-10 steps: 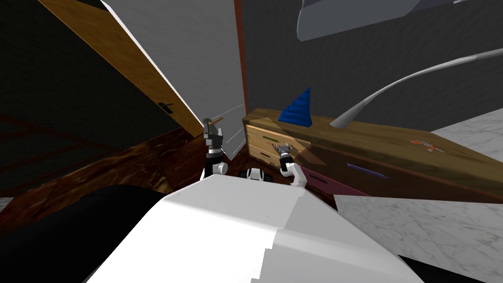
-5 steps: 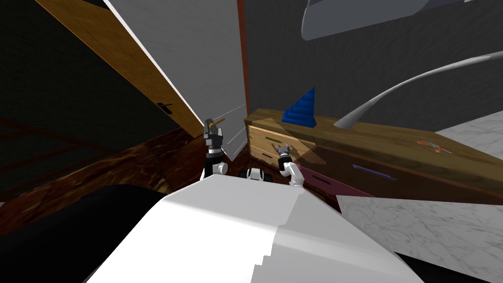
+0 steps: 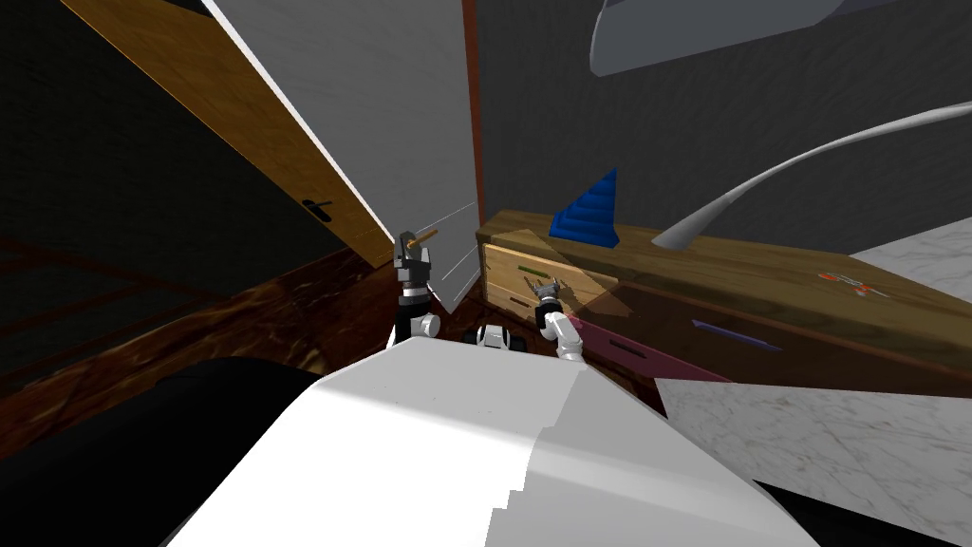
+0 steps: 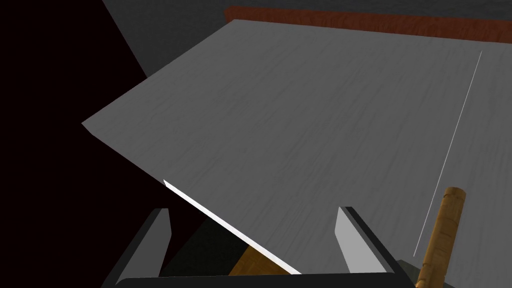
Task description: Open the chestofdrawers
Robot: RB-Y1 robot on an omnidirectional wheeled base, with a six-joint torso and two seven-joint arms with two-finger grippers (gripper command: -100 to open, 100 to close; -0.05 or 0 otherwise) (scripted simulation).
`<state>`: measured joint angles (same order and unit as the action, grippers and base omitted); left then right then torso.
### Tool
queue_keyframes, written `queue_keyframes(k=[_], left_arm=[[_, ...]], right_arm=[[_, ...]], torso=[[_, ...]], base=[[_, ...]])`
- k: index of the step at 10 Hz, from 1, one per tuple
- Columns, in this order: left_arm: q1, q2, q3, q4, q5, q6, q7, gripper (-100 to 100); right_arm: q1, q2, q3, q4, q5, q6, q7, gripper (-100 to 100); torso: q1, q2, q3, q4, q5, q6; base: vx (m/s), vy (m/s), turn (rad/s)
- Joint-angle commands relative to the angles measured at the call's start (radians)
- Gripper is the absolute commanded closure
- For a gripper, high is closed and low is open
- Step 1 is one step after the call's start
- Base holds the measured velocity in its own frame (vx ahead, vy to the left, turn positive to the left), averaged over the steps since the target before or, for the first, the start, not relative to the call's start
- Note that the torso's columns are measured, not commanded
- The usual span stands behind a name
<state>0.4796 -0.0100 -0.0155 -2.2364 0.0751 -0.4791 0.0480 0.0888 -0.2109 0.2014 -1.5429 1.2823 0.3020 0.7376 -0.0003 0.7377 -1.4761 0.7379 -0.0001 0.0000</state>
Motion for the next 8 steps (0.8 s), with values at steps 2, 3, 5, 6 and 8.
queue_keyframes(k=[2, 3, 5, 6, 8], left_arm=[[0.0, 0.0, 0.0, 0.0, 0.0, 0.0, 0.0, 0], [0.0, 0.0, 0.0, 0.0, 0.0, 0.0, 0.0, 0], [0.0, 0.0, 0.0, 0.0, 0.0, 0.0, 0.0, 0], [0.0, 0.0, 0.0, 0.0, 0.0, 0.0, 0.0, 0], [0.0, 0.0, 0.0, 0.0, 0.0, 0.0, 0.0, 0]], right_arm=[[-0.03, -0.015, 0.021, 0.07, 0.106, 0.07, 0.055, -100], [-0.03, -0.015, 0.021, 0.07, 0.116, 0.07, 0.055, -100], [-0.054, -0.029, 0.036, 0.12, 0.183, 0.117, 0.092, -100], [-0.054, -0.029, 0.036, 0.12, 0.196, 0.117, 0.092, -100], [-0.075, -0.044, 0.048, 0.162, 0.262, 0.156, 0.122, -100]], torso=[[0.001, 0.0, 0.0, 0.0, 0.0, 0.0], [0.0, 0.001, 0.0, 0.0, 0.0, 0.0], [-0.001, 0.001, 0.001, 0.0, 0.0, 0.0], [0.001, 0.0, 0.0, 0.0, 0.0, 0.0], [0.001, 0.0, 0.0, 0.0, 0.0, 0.0]], base=[[0.03, 0.092, -0.015], [0.017, 0.063, -0.011], [0.024, 0.072, -0.026], [0.027, 0.076, -0.01], [0.027, 0.081, -0.019]])
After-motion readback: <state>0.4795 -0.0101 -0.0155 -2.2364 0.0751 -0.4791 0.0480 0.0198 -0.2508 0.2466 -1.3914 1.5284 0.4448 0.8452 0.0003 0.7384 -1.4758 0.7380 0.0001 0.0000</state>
